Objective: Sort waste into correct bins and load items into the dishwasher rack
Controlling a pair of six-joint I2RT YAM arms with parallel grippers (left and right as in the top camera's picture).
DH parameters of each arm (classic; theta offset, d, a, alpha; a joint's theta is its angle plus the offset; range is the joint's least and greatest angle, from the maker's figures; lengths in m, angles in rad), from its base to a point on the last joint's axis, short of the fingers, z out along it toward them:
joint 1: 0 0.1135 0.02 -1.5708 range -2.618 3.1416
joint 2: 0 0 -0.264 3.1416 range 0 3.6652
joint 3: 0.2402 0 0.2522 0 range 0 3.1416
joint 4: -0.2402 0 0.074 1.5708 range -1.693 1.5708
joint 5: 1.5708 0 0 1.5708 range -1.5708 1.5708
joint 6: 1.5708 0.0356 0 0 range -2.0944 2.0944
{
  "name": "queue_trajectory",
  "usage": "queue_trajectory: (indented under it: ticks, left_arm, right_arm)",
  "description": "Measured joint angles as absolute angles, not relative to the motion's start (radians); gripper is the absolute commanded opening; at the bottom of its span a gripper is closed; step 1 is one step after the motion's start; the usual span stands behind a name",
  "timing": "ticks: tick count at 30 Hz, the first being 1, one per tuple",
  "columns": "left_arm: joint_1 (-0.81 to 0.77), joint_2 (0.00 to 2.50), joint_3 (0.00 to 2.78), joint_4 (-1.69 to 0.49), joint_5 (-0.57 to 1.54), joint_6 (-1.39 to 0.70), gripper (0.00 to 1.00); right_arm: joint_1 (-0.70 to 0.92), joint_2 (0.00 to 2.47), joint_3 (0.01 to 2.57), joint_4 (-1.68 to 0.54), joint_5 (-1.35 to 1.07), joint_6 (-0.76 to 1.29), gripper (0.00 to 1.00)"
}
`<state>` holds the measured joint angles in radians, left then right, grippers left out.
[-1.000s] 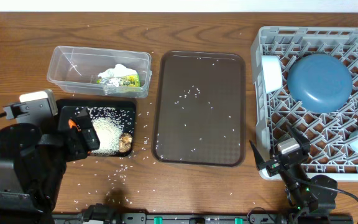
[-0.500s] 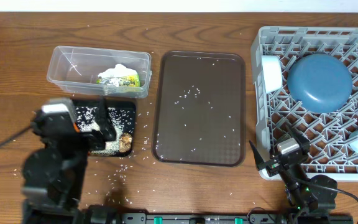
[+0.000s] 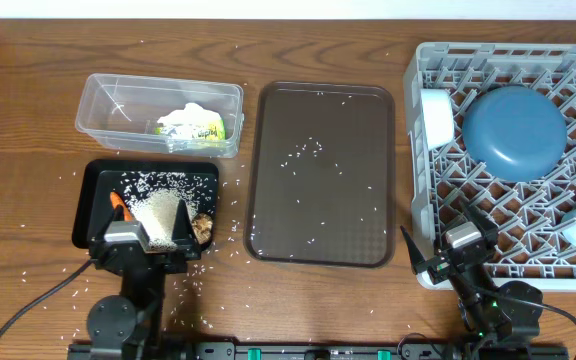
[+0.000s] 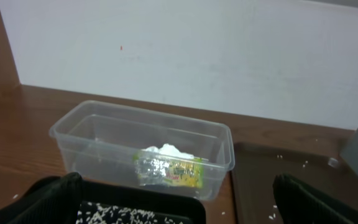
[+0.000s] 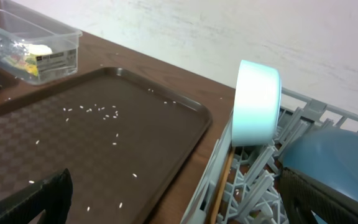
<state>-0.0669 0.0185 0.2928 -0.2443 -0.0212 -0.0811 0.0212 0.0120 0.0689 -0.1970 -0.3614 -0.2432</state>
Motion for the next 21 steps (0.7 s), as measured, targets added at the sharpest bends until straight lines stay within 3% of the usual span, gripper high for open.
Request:
queue_trajectory:
  ticks: [11,21]
  left_arm:
    - [-0.067,0.011,0.025,-0.030,-0.017,-0.081,0.98]
    - [-0.067,0.011,0.024,-0.028,-0.006,-0.081,0.98]
  right_arm:
    - [0.021,0.012,0.069,-0.197,-0.362,-0.243,0.99]
    - [0.021,0.011,0.068,-0.197,-0.363,-0.243,0.99]
